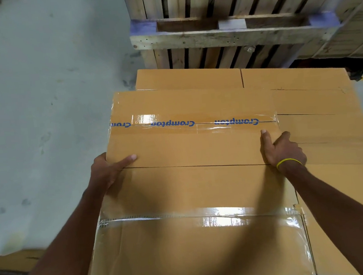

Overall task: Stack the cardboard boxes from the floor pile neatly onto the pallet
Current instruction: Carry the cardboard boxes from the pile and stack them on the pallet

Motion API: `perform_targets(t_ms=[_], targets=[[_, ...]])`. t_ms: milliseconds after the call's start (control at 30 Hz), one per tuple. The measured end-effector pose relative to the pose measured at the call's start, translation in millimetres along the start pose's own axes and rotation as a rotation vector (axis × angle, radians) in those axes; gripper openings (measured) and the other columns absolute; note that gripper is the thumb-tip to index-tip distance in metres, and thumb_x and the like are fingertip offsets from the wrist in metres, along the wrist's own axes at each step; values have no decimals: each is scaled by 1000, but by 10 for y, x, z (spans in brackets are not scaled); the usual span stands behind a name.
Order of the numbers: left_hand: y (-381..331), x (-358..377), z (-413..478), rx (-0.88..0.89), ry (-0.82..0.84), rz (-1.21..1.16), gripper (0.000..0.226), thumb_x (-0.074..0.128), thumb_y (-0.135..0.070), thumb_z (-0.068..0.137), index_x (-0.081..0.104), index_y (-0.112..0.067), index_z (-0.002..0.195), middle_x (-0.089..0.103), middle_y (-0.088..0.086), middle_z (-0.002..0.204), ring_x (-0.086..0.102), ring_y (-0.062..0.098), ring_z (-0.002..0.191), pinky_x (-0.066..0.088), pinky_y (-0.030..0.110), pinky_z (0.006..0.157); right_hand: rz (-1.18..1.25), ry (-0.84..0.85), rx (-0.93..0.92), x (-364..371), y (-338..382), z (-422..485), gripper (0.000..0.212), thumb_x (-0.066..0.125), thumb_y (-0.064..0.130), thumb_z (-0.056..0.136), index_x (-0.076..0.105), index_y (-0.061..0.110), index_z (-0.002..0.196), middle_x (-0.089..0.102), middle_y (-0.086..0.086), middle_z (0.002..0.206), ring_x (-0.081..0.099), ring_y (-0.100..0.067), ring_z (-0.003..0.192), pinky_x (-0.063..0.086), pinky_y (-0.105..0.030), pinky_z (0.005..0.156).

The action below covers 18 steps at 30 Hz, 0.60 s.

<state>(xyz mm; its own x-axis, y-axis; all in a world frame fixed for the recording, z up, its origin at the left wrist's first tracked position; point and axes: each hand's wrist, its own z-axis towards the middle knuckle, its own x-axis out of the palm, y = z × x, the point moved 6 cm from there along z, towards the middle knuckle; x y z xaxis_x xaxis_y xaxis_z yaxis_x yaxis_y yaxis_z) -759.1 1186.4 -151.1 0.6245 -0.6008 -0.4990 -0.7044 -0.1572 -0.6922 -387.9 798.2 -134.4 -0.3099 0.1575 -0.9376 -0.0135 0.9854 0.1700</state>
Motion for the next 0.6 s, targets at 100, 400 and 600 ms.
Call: perform_targets(t_ms=[100,400,600], targets=[[-77,-10,-81,29,-49,128,113,77,-84,46,63,-13,133,69,8,125,66,33,114,54,45,96,30,40,24,9,20,-68,86,25,79,91,31,7,140,54,-30,132,53,-49,121,40,-54,97],[-276,-99,-426,103,-124,185,73,81,-39,88,50,-6,145,60,17,142,58,38,128,48,47,104,238,-10,-147,-17,131,-571,84,67,43,90,29,1,151,29,-23,158,32,-40,144,31,-49,115],[-391,-253,-739,129,-143,14,76,77,-30,93,41,-10,157,49,12,156,50,29,139,39,35,110,548,41,-114,-91,195,-970,67,76,25,87,47,6,144,53,-17,145,47,-33,136,34,-38,114]])
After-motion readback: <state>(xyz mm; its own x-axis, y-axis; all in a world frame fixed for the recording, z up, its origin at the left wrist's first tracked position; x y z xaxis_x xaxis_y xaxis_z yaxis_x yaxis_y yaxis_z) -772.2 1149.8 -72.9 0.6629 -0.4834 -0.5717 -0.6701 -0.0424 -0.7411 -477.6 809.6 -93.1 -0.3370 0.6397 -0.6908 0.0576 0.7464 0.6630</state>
